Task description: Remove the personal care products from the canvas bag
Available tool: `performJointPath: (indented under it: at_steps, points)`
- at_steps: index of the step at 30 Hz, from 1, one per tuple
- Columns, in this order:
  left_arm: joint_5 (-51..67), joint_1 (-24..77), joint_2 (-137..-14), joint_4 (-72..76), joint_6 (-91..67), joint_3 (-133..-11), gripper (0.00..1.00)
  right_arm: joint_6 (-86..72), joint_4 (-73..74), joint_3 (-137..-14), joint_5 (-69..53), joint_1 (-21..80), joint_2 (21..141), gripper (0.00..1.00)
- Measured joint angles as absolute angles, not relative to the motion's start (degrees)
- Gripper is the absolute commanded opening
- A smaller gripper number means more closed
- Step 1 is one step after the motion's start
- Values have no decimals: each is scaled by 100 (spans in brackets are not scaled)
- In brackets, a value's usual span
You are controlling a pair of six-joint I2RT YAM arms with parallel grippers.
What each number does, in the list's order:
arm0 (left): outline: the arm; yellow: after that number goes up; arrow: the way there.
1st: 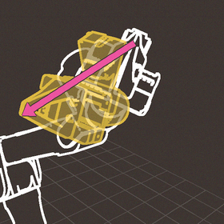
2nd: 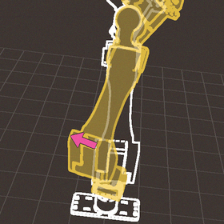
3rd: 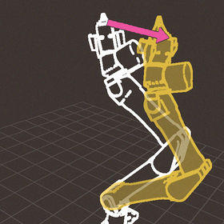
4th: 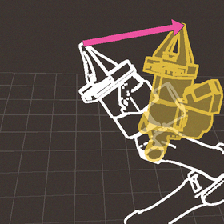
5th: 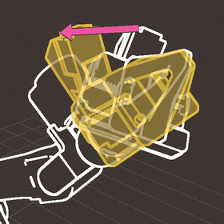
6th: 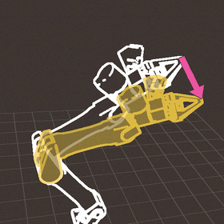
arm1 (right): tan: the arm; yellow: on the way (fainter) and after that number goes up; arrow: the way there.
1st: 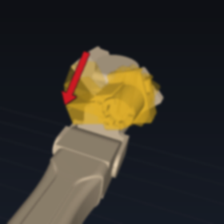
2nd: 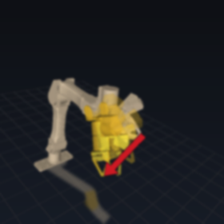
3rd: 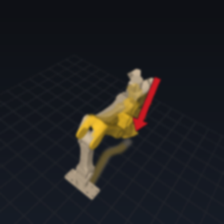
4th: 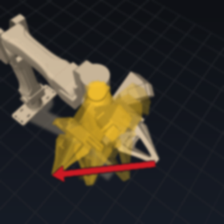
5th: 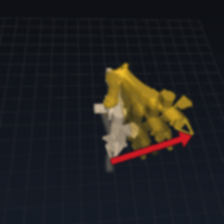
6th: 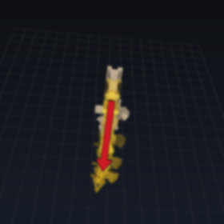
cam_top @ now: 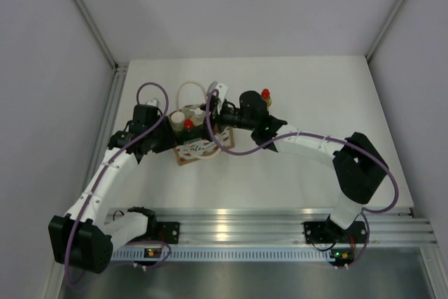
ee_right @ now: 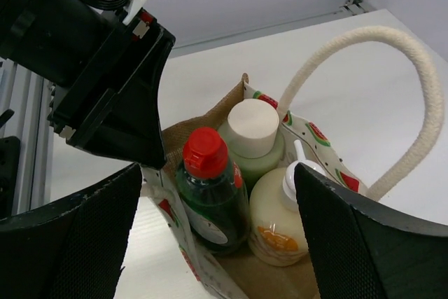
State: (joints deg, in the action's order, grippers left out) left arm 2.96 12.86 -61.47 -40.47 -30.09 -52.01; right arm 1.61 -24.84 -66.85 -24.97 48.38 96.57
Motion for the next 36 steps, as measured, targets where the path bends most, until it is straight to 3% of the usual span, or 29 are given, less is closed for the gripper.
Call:
performJointPath:
  at_steps: [12, 22, 25, 32, 36]
  points:
    - [301, 1286, -6147, -4047, -3009, -5201, 40, 303, -2587, -7037, -2668, 4947, 10254, 75]
    - [301, 1286, -6147, -4047, -3006, -5201, 40, 303, -3028, -7107, -2587, 4974, 10600, 62]
    - [296, 1286, -6147, -4047, -3006, -5201, 41, 294, -3089, -7142, -2604, 4974, 10724, 53]
    - [301, 1286, -6147, -4047, -3006, -5199, 41, 287, -3225, -7159, -2679, 4984, 10844, 49]
    - [301, 1286, -6147, -4049, -3006, -5199, 41, 287, -3334, -7170, -2718, 4989, 10888, 41]
